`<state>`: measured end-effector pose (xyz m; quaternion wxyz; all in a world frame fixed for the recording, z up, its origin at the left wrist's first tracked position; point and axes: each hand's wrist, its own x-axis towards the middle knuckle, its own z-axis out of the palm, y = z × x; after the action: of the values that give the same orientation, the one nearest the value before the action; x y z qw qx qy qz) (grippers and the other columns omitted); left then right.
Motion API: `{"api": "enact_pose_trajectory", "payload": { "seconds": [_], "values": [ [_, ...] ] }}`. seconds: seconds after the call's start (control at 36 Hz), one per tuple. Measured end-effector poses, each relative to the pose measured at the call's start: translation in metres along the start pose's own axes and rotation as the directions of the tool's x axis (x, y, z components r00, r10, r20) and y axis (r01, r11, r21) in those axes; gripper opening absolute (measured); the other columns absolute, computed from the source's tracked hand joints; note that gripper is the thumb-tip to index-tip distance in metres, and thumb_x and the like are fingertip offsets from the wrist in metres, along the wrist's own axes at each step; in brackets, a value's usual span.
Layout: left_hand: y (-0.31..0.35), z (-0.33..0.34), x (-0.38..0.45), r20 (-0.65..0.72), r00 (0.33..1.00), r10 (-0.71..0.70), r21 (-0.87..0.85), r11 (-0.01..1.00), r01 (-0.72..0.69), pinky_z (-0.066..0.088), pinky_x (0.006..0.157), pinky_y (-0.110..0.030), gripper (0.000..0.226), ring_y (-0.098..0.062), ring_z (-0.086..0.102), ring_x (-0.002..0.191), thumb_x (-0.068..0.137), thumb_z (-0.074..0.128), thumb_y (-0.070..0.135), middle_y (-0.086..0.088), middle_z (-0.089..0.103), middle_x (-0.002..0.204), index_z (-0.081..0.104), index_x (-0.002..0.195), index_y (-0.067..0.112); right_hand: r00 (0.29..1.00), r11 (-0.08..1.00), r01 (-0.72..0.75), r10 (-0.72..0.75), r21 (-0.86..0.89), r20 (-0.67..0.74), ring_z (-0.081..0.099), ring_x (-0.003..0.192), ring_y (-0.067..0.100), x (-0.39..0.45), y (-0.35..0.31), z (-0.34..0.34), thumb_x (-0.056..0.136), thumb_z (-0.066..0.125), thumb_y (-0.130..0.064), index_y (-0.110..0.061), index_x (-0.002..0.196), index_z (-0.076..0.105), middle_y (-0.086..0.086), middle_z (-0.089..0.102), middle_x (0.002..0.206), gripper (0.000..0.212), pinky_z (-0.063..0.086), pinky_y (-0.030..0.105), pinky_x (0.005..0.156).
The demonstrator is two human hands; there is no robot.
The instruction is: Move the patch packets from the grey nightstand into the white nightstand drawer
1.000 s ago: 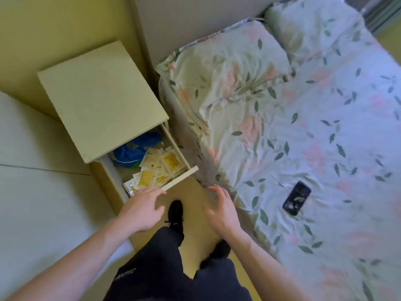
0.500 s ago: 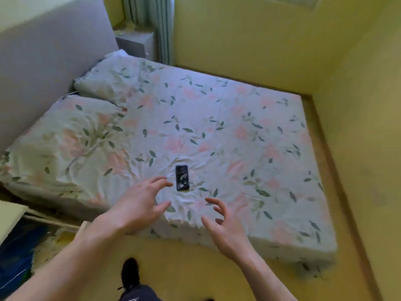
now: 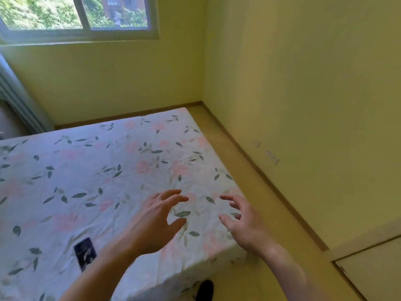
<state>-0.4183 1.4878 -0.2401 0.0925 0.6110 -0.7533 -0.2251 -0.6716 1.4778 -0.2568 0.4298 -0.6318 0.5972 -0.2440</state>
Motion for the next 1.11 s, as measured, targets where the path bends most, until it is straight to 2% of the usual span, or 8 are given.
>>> {"api": "enact_pose_trajectory", "payload": {
  "seconds": [0.14, 0.19, 0.39, 0.56, 0.64, 0.89, 1.0, 1.11],
  "values": [
    [0.031, 0.008, 0.084, 0.008, 0.999, 0.033, 0.015, 0.999, -0.033, 0.035, 0.116, -0.035, 0.051, -0.005, 0.030, 0.144, 0.094, 0.049, 0.064, 0.028, 0.027, 0.157, 0.040, 0.142, 0.053, 0.999, 0.999, -0.025, 0.024, -0.022, -0.043, 0.046, 0.121, 0.004, 0.049, 0.020, -0.063, 0.098, 0.065, -0.033, -0.046, 0.133, 0.051, -0.038, 0.042, 0.116, 0.040, 0.041, 0.025, 0.101],
    [0.045, 0.014, 0.121, 0.032, 0.998, 0.049, -0.017, 0.999, -0.049, 0.029, 0.119, -0.034, 0.049, -0.005, 0.028, 0.145, 0.095, 0.052, 0.060, 0.026, 0.029, 0.157, 0.042, 0.142, 0.050, 0.997, 0.998, -0.056, 0.055, -0.020, -0.062, 0.046, 0.122, 0.004, 0.068, 0.029, -0.088, 0.098, 0.065, -0.035, -0.047, 0.133, 0.050, -0.033, 0.044, 0.119, 0.040, 0.040, 0.024, 0.099],
    [0.110, 0.037, 0.246, 0.117, 0.978, 0.172, -0.020, 0.985, -0.171, 0.019, 0.119, -0.032, 0.050, -0.008, 0.025, 0.145, 0.096, 0.056, 0.052, 0.023, 0.029, 0.158, 0.042, 0.144, 0.046, 0.976, 0.989, -0.143, 0.135, -0.034, -0.173, 0.043, 0.128, 0.002, 0.112, 0.072, -0.181, 0.098, 0.065, -0.038, -0.046, 0.139, 0.048, -0.033, 0.040, 0.123, 0.045, 0.041, 0.028, 0.109],
    [0.181, 0.048, 0.338, 0.124, 0.957, 0.262, -0.042, 0.965, -0.259, 0.024, 0.120, -0.032, 0.049, -0.004, 0.026, 0.143, 0.095, 0.056, 0.053, 0.027, 0.030, 0.155, 0.042, 0.142, 0.049, 0.964, 0.988, -0.151, 0.146, -0.005, -0.224, 0.041, 0.134, 0.000, 0.148, 0.110, -0.264, 0.099, 0.064, -0.039, -0.049, 0.139, 0.046, -0.031, 0.040, 0.136, 0.045, 0.041, 0.032, 0.114],
    [0.213, 0.057, 0.383, 0.104, 0.955, 0.279, -0.028, 0.960, -0.278, 0.026, 0.120, -0.033, 0.051, -0.004, 0.027, 0.144, 0.094, 0.058, 0.054, 0.026, 0.031, 0.155, 0.042, 0.142, 0.049, 0.963, 0.988, -0.155, 0.152, 0.002, -0.221, 0.041, 0.129, 0.002, 0.175, 0.127, -0.308, 0.100, 0.062, -0.037, -0.049, 0.139, 0.045, -0.028, 0.038, 0.132, 0.044, 0.041, 0.030, 0.111],
    [0.303, 0.096, 0.508, 0.000, 0.990, 0.141, -0.032, 0.990, -0.140, 0.029, 0.117, -0.032, 0.052, -0.004, 0.031, 0.142, 0.093, 0.061, 0.053, 0.026, 0.032, 0.154, 0.043, 0.142, 0.047, 0.982, 0.998, -0.056, 0.055, -0.001, -0.178, 0.045, 0.129, -0.002, 0.270, 0.208, -0.448, 0.097, 0.068, -0.031, -0.048, 0.135, 0.051, -0.036, 0.044, 0.124, 0.045, 0.034, 0.001, 0.091],
    [0.332, 0.103, 0.542, -0.018, 0.999, 0.041, -0.051, 0.998, -0.042, 0.030, 0.116, -0.031, 0.052, -0.003, 0.031, 0.142, 0.094, 0.059, 0.054, 0.029, 0.029, 0.154, 0.041, 0.142, 0.050, 0.992, 0.998, -0.041, 0.034, -0.055, -0.120, 0.046, 0.121, 0.002, 0.309, 0.225, -0.509, 0.097, 0.068, -0.032, -0.049, 0.134, 0.049, -0.041, 0.040, 0.114, 0.045, 0.036, 0.018, 0.100],
    [0.334, 0.098, 0.554, -0.039, 0.995, -0.096, -0.039, 0.995, 0.094, 0.031, 0.117, -0.035, 0.054, -0.007, 0.032, 0.143, 0.093, 0.058, 0.056, 0.028, 0.025, 0.157, 0.040, 0.143, 0.051, 0.999, 0.997, -0.004, 0.001, -0.076, -0.037, 0.045, 0.121, 0.003, 0.360, 0.223, -0.547, 0.097, 0.067, -0.030, -0.043, 0.141, 0.049, -0.028, 0.043, 0.124, 0.049, 0.037, 0.021, 0.103]
  ]
}}
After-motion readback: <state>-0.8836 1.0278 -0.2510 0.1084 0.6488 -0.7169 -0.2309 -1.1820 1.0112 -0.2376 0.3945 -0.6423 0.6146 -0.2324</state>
